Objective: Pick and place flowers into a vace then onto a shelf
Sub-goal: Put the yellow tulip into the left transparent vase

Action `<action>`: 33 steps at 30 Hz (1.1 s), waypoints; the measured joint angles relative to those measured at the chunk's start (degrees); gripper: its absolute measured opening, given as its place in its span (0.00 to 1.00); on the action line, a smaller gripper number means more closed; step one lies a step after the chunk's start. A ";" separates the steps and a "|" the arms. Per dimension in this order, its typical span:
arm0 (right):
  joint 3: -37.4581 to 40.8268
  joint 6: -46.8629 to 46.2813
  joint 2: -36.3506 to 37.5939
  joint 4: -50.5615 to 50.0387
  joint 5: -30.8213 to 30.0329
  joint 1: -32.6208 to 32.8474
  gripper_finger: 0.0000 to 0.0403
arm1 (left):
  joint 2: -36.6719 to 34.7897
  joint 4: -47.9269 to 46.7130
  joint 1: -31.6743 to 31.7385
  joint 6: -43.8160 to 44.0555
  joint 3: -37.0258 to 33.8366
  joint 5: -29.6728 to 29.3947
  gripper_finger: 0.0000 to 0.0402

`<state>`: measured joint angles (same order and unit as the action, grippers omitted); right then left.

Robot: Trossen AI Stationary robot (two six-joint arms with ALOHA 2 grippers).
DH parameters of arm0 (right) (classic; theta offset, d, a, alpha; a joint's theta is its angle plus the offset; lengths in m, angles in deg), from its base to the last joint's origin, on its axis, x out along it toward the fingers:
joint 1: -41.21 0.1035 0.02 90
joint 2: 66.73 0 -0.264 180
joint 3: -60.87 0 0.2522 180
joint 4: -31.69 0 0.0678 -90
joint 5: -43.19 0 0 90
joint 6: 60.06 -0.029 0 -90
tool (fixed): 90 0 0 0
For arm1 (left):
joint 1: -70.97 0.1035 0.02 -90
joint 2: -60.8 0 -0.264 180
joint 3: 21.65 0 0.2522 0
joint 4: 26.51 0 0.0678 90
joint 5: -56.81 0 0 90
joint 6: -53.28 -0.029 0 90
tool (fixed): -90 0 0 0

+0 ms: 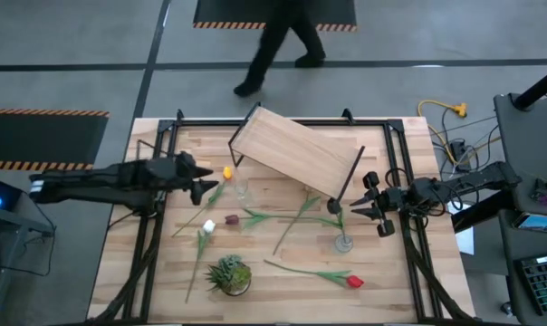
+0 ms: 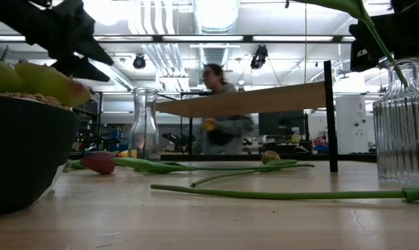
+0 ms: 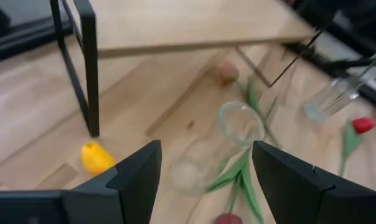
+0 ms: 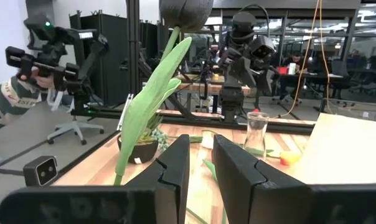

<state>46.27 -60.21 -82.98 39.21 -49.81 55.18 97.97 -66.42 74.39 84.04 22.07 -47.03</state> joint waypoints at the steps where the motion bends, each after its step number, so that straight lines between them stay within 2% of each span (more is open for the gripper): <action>1: 0.00 -0.07 0.00 0.00 0.00 -0.01 0.16 | 1.87 0.06 -0.02 0.03 0.54 0.00 0.59; 7: 0.00 -1.20 0.00 0.00 0.00 0.01 0.16 | 11.16 -1.95 -0.02 4.03 1.96 -3.64 0.59; 15: 0.00 -0.96 0.00 0.02 0.00 -0.01 0.16 | 17.44 -5.43 0.13 11.90 1.77 -5.24 0.59; 33: -0.02 -0.08 0.00 0.02 0.00 0.00 0.16 | 30.46 -8.70 0.11 13.49 1.59 -5.16 0.59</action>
<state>46.24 -60.29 -82.98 39.23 -49.81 55.17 128.43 -75.12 74.50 97.52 23.67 -52.19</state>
